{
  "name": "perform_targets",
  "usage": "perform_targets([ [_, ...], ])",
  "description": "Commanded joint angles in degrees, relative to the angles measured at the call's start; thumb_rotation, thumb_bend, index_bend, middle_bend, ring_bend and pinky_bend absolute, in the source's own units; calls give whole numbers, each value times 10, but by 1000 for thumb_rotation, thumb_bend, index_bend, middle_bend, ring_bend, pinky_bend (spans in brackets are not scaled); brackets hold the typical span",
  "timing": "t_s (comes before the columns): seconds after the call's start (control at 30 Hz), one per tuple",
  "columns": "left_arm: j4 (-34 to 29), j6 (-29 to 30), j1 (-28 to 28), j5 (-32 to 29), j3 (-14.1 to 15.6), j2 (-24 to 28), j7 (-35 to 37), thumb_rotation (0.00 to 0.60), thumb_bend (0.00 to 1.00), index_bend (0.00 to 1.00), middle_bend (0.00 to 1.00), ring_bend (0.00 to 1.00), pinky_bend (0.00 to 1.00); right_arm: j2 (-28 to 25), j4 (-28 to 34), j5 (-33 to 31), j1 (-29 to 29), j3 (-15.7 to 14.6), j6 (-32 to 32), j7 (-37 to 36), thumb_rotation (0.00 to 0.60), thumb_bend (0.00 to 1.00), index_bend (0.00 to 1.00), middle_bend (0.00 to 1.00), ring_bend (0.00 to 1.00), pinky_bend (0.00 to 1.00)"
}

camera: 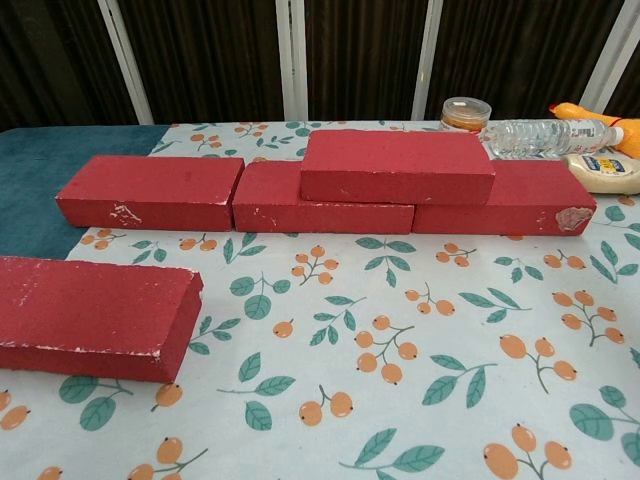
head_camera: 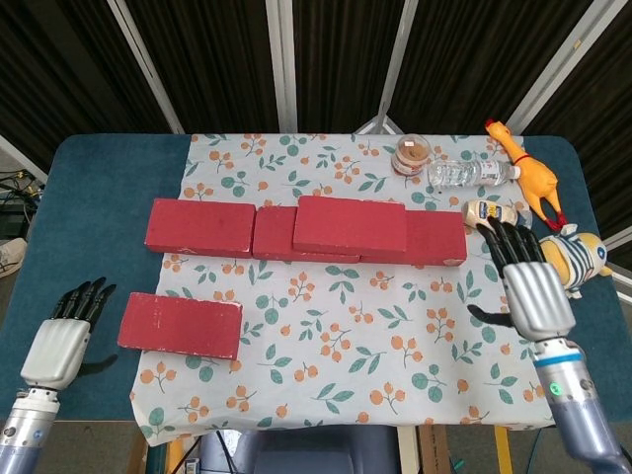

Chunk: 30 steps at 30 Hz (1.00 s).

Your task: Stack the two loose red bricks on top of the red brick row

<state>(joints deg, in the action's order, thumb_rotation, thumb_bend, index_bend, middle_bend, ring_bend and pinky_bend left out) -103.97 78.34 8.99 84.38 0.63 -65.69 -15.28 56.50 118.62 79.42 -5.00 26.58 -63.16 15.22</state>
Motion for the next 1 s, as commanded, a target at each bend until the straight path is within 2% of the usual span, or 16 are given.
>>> perform_targets([
  [0.03, -31, -32, 22, -4, 1, 36, -11, 600, 0, 0, 0, 0, 62, 15, -114, 128, 92, -91, -81, -138, 600, 140, 0, 9, 0, 0],
  [0.27, -136, -83, 60, -63, -16, 88, -125, 600, 0, 0, 0, 0, 50, 43, -173, 132, 87, -122, -104, -177, 600, 139, 0, 9, 0, 0],
  [0.47, -196, -143, 117, -185, -43, 111, -213, 600, 0, 0, 0, 0, 49, 51, -199, 125, 81, -139, -111, -205, 600, 139, 0, 9, 0, 0],
  [0.63, -199, -168, 168, -280, -49, 88, -297, 600, 0, 0, 0, 0, 29, 52, -212, 131, 75, -149, -125, -221, 600, 139, 0, 9, 0, 0],
  [0.77, -187, -171, 193, -333, -48, 61, -331, 600, 0, 0, 0, 0, 29, 51, -219, 125, 70, -154, -125, -233, 600, 139, 0, 9, 0, 0],
  [1.0, -161, -151, 225, -393, -42, 10, -378, 600, 0, 0, 0, 0, 29, 47, -225, 116, 64, -164, -129, -247, 600, 139, 0, 9, 0, 0],
])
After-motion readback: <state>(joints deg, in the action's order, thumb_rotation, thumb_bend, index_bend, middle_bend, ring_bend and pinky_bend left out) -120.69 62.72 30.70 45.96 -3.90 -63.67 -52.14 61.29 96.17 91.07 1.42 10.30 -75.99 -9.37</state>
